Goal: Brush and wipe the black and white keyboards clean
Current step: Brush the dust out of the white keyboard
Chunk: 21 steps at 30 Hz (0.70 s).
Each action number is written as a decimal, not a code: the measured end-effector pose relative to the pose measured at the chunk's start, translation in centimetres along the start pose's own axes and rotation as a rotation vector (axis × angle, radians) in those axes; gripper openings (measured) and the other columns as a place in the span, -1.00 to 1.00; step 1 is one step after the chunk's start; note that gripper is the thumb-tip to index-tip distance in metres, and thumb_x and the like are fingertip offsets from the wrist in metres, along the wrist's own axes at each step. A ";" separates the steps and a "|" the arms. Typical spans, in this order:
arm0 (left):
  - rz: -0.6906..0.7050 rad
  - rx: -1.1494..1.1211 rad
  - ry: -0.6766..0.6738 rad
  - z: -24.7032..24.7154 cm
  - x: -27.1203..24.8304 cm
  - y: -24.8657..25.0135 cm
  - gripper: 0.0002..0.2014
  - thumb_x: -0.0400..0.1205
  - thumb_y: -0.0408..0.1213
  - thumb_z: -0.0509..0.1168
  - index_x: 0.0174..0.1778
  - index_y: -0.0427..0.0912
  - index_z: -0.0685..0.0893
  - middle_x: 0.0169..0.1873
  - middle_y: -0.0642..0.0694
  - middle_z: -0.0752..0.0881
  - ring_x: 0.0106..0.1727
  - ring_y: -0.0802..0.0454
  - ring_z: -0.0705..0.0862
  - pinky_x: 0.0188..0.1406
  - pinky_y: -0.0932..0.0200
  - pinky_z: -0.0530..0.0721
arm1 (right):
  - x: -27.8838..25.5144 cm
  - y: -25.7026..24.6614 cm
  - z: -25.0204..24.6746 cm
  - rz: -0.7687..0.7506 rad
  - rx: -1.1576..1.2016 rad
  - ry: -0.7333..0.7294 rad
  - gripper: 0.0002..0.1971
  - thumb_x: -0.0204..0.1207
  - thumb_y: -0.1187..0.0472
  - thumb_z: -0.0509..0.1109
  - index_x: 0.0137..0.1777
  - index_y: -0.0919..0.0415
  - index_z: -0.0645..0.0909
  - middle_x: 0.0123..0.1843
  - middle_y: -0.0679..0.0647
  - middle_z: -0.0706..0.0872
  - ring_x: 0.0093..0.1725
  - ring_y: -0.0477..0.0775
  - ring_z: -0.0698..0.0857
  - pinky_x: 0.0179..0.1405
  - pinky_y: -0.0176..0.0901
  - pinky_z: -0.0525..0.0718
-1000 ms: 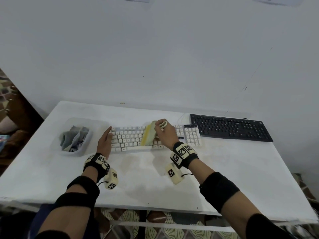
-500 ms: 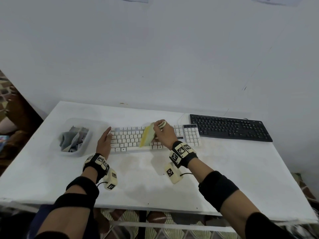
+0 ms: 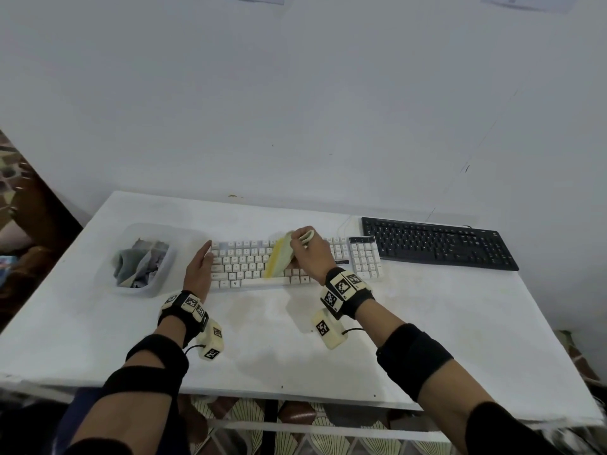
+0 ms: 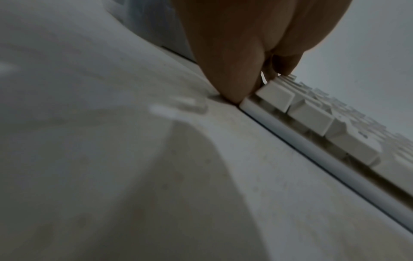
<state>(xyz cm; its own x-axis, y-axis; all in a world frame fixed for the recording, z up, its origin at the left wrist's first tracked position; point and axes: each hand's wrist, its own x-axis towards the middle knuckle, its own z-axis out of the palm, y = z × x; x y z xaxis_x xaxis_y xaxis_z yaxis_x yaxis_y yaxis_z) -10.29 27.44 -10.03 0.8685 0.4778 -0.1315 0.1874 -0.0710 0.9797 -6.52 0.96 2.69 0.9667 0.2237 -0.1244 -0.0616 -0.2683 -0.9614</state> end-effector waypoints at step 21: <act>0.018 -0.007 -0.013 -0.2 0.8 -1.1 -0.61 0.87 -0.21 0.13 0.63 0.01 0.55 0.57 -0.10 0.59 0.57 -0.08 0.56 0.65 -0.11 0.46 | 0.4 -0.4 1.8 -0.048 -0.053 0.079 -0.90 0.78 0.22 0.22 0.21 0.20 0.39 0.11 0.15 0.63 -0.15 -0.04 0.76 -0.27 -0.05 0.86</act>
<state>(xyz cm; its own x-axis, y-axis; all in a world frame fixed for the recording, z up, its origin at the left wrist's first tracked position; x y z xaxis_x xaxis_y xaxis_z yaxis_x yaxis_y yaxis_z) -9.85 28.06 -11.18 0.8777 0.4650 -0.1156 0.1685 -0.0737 0.9829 -6.55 2.83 2.63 0.9849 0.1637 -0.0567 -0.0035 -0.3088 -0.9511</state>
